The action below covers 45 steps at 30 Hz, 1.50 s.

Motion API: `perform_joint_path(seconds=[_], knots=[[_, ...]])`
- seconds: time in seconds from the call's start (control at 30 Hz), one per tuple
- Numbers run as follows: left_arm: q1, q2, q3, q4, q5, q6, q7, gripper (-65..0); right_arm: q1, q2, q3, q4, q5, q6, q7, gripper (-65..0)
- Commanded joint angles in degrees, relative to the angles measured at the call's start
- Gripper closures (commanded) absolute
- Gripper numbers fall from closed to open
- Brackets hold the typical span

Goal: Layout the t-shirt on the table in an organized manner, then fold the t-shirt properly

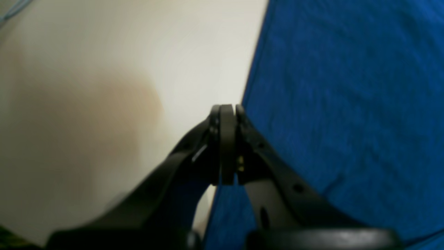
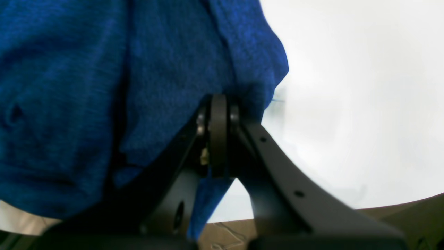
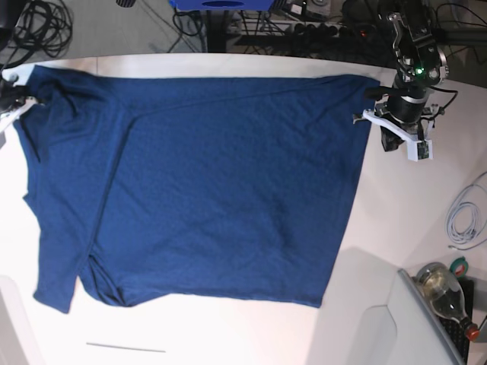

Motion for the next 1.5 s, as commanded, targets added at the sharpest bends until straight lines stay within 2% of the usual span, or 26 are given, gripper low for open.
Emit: perform_joint_path(seconds=[0.0, 0.1, 0.27, 0.43, 0.57, 0.63, 0.73, 0.83, 0.87, 0.97, 1.0, 1.07, 1.3, 1.47], knots=[[-0.11, -0.39, -0.06, 0.88, -0.35, 0.31, -1.24, 0.0, 0.26, 1.42, 0.28, 0.43, -0.14, -0.78, -0.28, -0.3], [-0.73, -0.39, 1.61, 0.88, -0.35, 0.31, -1.24, 0.0, -0.09, 1.69, 0.55, 0.78, -0.14, -2.45, -0.19, -0.2], [-0.64, -0.30, 4.86, 1.41, -0.35, 0.31, -1.24, 0.0, -1.67, 0.72, 0.46, 6.58, 0.03, -2.36, 0.16, -0.2], [2.70, -0.30, 4.77, 3.43, -0.88, 0.31, -1.24, 0.0, -5.45, -3.59, 2.75, 20.38, 0.21, -2.36, 0.60, -0.3], [7.63, -0.13, 1.08, 5.36, -2.73, 0.22, -1.51, 0.0, -7.30, -10.97, 9.95, 29.08, 0.21, -2.28, 2.36, -1.5], [9.74, -0.48, -2.61, 5.10, -8.35, 0.22, -1.59, 0.0, -7.56, -13.08, 11.89, 30.58, 0.21, -2.28, 2.62, -8.9], [11.85, -1.09, -9.03, 3.34, -17.58, -0.75, -1.24, 0.0, -8.27, -13.78, 12.33, 30.32, 0.21, -2.28, 2.53, -24.2], [14.13, -3.56, -12.20, 0.70, -24.88, -7.34, -1.24, 0.0, -9.67, -14.05, 11.71, 30.40, 0.21, -2.28, 2.53, -37.4], [14.75, -4.00, -12.81, -0.18, -26.29, -9.01, -1.24, -6.1, -9.76, -14.05, 11.71, 30.23, 0.21, -2.28, 2.53, -39.6], [15.36, -4.26, -13.16, -2.55, -26.20, -13.05, -1.24, -36.9, -9.94, -14.05, 12.24, 29.79, 0.21, -2.28, 2.53, -40.4], [15.19, -4.26, -13.07, -3.96, -26.02, -14.20, -1.24, -44.9, -9.94, -14.05, 12.24, 29.52, 0.21, -2.28, 2.62, -40.4], [14.83, -4.17, -13.07, -6.59, -26.02, -15.43, -1.51, -55.1, -9.76, -14.05, 12.24, 28.82, 0.21, -2.28, 2.62, -40.4], [11.85, -3.82, -12.99, -12.40, -26.02, -18.42, -1.51, -56.1, -9.67, -14.05, 12.33, 28.03, 0.21, -2.28, 2.62, -40.4], [10.26, -3.38, -12.63, -14.42, -26.02, -18.50, -1.24, -55.9, -9.85, -14.05, 12.33, 27.94, 0.21, -2.28, 2.62, -40.4]])
